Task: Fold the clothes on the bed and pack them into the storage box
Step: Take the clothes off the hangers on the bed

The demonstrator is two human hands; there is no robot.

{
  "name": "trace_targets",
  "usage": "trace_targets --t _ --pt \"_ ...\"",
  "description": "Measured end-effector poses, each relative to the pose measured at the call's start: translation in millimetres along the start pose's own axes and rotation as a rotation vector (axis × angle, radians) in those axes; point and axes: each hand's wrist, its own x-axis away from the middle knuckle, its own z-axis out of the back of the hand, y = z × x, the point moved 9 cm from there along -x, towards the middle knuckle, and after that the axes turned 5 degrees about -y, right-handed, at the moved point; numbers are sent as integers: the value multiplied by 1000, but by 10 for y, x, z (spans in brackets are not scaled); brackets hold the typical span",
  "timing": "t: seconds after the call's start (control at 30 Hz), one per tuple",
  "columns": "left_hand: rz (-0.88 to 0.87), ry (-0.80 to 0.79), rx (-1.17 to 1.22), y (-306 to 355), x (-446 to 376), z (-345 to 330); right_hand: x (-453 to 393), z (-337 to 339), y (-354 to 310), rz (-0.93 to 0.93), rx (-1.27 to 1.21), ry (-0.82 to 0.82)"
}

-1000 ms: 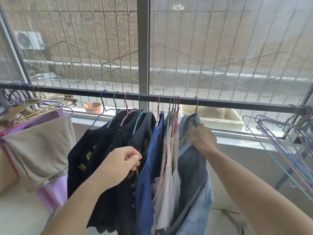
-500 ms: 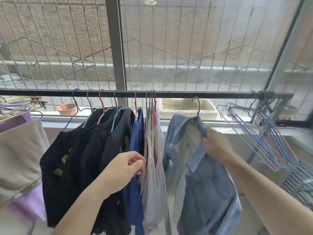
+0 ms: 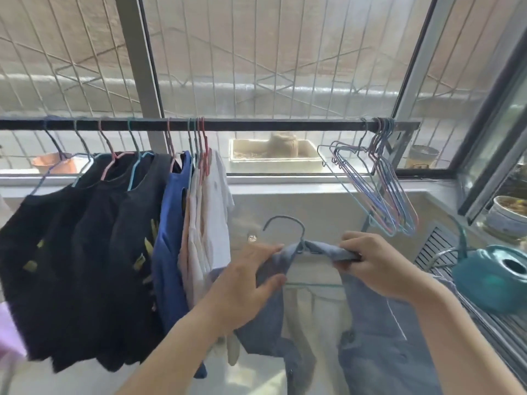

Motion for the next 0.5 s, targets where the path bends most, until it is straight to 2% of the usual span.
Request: trace_targets --t 0.07,0.13,0.2,0.23,0.3,0.37,0.4,0.5 --pt "-5 -2 -37 110 152 -101 118 0 -98 23 -96 -55" --pt "28 80 -113 227 406 -71 215 -42 -218 51 -181 -117" --pt "81 179 -167 409 732 32 239 -109 -393 98 -177 -104" --pt "127 201 -169 498 875 81 222 -134 -482 133 -111 -38" --pt "295 226 -173 553 1221 176 251 -267 -700 187 143 217" --pt "409 328 -228 514 1631 321 434 -627 -920 128 191 460" --pt "442 398 -249 492 1834 405 537 -919 -986 98 100 496" --pt "550 557 -241 445 2717 648 921 -1942 -1482 150 -83 395"
